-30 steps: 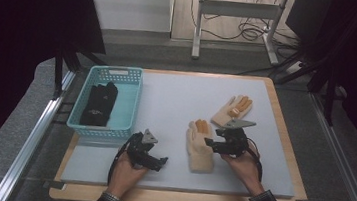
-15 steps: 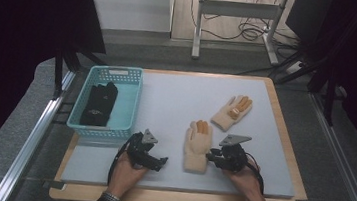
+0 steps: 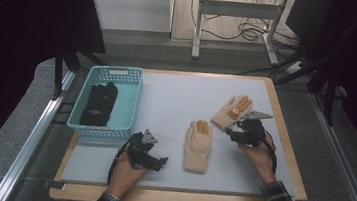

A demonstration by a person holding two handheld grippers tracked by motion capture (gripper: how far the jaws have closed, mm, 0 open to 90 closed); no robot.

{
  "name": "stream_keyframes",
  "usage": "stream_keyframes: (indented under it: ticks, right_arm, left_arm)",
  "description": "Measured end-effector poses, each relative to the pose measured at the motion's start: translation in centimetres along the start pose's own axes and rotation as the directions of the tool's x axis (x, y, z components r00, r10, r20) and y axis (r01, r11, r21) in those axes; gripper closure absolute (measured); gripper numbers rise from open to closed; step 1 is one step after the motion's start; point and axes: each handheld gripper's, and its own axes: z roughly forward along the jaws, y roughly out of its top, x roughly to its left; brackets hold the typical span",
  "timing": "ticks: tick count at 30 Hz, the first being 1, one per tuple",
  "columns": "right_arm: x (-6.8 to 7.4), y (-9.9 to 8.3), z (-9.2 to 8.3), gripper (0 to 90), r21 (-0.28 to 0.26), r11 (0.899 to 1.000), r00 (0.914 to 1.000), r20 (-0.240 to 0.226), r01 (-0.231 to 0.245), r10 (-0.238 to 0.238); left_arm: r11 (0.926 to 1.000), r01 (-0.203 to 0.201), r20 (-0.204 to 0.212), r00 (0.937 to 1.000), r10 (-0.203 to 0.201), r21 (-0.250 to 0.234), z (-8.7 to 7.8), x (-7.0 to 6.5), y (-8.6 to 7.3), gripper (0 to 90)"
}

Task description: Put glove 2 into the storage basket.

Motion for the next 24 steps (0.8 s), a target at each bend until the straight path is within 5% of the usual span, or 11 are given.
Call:
stream_keyframes:
  ticks: [8,16,19,22,24]
  right_arm:
    - [-3.6,1.9,2.8,38.6,0.0,0.996,0.993,0.077,-0.09,0.089]
    - [-4.8,2.2,5.8,37.3,0.021,0.98,0.9776,0.075,-0.199,0.196]
    - [-4.3,2.2,6.7,38.0,0.037,0.984,0.9791,0.111,-0.175,0.17]
    - [-3.6,2.3,7.1,52.7,0.041,0.992,0.9766,0.186,-0.118,0.108]
    - [-3.6,2.3,7.1,56.7,0.043,0.992,0.9765,0.187,-0.117,0.107]
  left_arm:
    - [1.0,0.0,0.0,1.0,0.0,0.0,0.0,0.0,0.0,0.4]
    - [1.0,-0.001,0.0,1.0,0.001,0.0,0.0,0.0,0.0,0.4]
    - [1.0,-0.001,0.0,1.0,0.001,0.0,0.0,0.0,0.0,0.4]
    - [1.0,-0.001,0.0,1.0,0.001,0.0,0.0,0.0,0.0,0.4]
    - [1.0,-0.001,0.0,1.0,0.001,0.0,0.0,0.0,0.0,0.4]
